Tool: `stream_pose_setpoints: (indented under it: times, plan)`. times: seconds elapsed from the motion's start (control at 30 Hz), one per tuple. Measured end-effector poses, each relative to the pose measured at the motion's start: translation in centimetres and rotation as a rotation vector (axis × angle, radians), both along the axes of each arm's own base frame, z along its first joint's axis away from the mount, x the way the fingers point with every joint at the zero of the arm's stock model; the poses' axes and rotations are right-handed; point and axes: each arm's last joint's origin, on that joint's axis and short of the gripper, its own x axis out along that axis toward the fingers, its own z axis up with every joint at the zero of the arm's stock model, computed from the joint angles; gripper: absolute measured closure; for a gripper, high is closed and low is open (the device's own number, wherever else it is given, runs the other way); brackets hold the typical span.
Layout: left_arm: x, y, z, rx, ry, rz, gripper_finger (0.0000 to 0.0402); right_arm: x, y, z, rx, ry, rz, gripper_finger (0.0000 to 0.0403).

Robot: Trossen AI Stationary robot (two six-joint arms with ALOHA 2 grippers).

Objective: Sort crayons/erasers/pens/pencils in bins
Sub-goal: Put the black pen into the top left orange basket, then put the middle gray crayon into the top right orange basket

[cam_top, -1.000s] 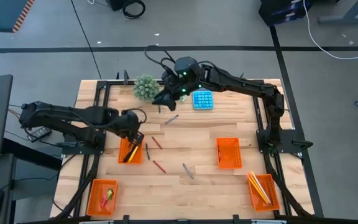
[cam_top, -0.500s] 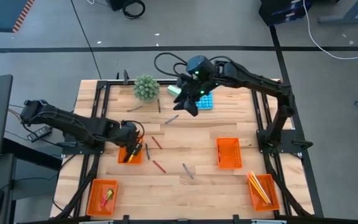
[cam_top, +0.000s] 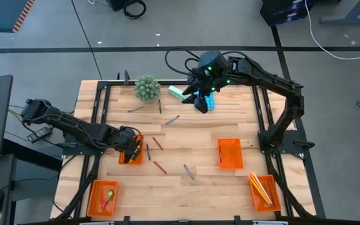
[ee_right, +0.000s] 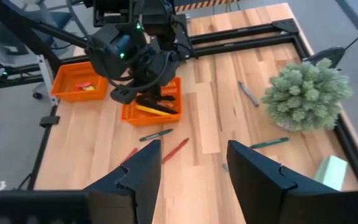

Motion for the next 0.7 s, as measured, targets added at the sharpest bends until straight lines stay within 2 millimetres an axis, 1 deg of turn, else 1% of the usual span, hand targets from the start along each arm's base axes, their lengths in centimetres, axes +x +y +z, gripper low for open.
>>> stream_pose_setpoints:
  times: [0.1, 0.2, 0.33, 0.43, 0.6, 0.7]
  plan:
    - [-0.13, 0.0, -0.3, -0.012, 0.006, -0.003, 0.0356, -0.03, -0.06, 0.0, -0.002, 0.002, -0.011, 0.0215]
    - [-0.04, -0.04, -0.26, -0.014, -0.002, -0.017, 0.0353, -0.03, -0.05, 0.0, 0.011, 0.003, -0.021, 0.0215]
    - [-0.05, -0.04, -0.27, -0.004, 0.001, -0.041, 0.0317, -0.02, -0.06, 0.0, 0.018, 0.007, -0.042, 0.0215]
    - [-0.06, -0.04, -0.27, -0.003, 0.001, -0.043, 0.0293, -0.03, -0.18, -0.02, 0.019, 0.013, -0.089, 0.0215]
    - [-0.05, -0.11, -0.2, -0.026, 0.007, -0.052, 0.0262, -0.04, -0.48, -0.07, 0.001, 0.025, -0.202, 0.0215]
    - [0.17, -0.2, 0.5, -0.033, 0.003, -0.056, 0.0249, 0.27, -0.69, -0.25, -0.014, 0.026, -0.248, 0.0215]
